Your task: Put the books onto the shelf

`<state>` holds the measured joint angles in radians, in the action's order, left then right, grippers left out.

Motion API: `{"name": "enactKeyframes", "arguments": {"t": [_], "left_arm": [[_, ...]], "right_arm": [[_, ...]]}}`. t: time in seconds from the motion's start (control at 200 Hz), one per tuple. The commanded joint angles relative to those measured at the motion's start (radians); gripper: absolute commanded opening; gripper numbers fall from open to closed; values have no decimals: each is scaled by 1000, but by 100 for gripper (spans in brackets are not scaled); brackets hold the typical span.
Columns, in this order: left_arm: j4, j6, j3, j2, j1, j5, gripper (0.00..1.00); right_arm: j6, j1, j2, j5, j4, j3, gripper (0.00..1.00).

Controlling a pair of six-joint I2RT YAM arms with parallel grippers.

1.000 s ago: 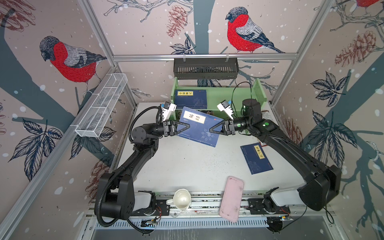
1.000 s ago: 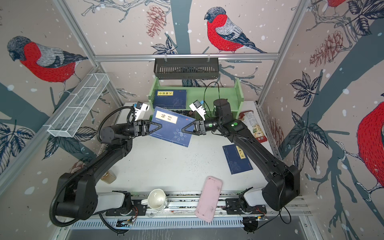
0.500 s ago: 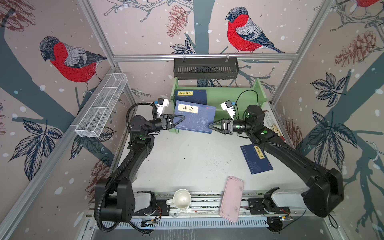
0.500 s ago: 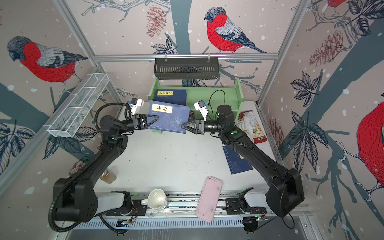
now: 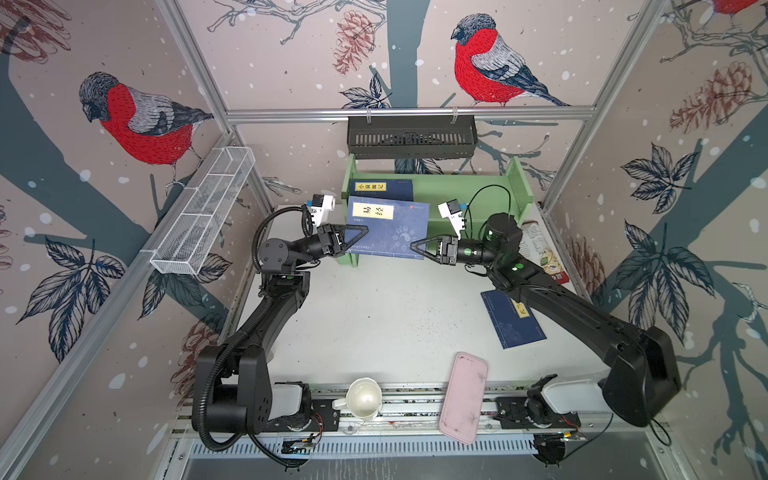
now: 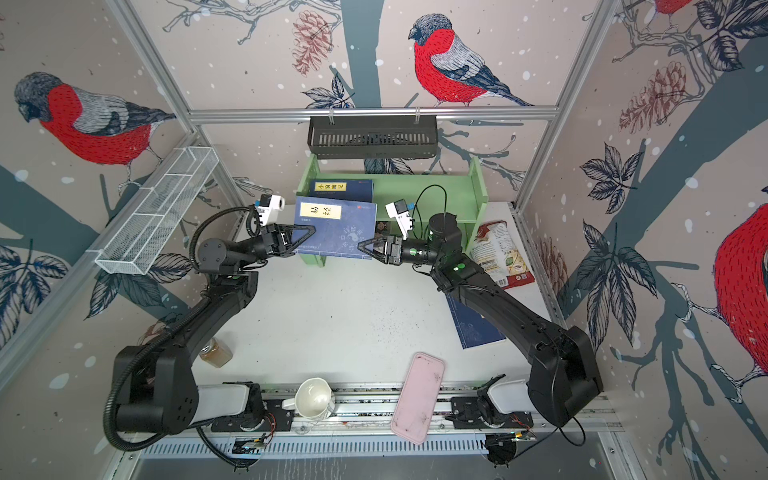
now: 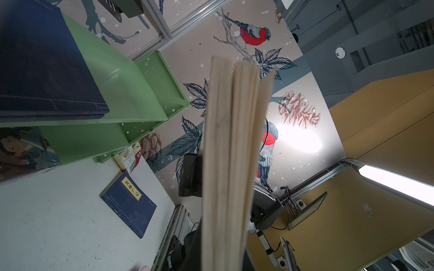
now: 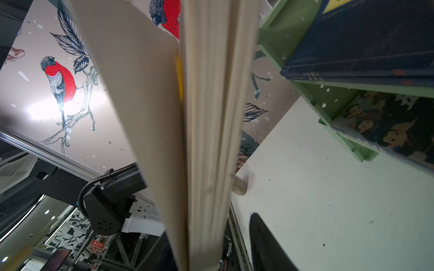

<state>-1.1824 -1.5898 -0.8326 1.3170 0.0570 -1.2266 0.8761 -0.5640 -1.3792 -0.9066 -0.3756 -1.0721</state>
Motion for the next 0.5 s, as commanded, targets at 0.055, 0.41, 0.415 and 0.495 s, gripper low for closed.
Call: {"name": "enactKeyframes", "arguments": {"t": [0.055,0.41,0.415,0.495], "left_arm": [[-9,28,12,-23,-2,29,0],[113,121,22,-48,-12,51,23],[115,123,21,-48,-12,52,24],[168,163,20,-56,-33,57,38]], "right_arm": [[43,-14,-23,13,-98,-23,34],[35,-13,-52,10,-66,-89,2],[33,-12,-52,9,-63,-91,2],[8,4,-53,2,-12,-125,2]]}}
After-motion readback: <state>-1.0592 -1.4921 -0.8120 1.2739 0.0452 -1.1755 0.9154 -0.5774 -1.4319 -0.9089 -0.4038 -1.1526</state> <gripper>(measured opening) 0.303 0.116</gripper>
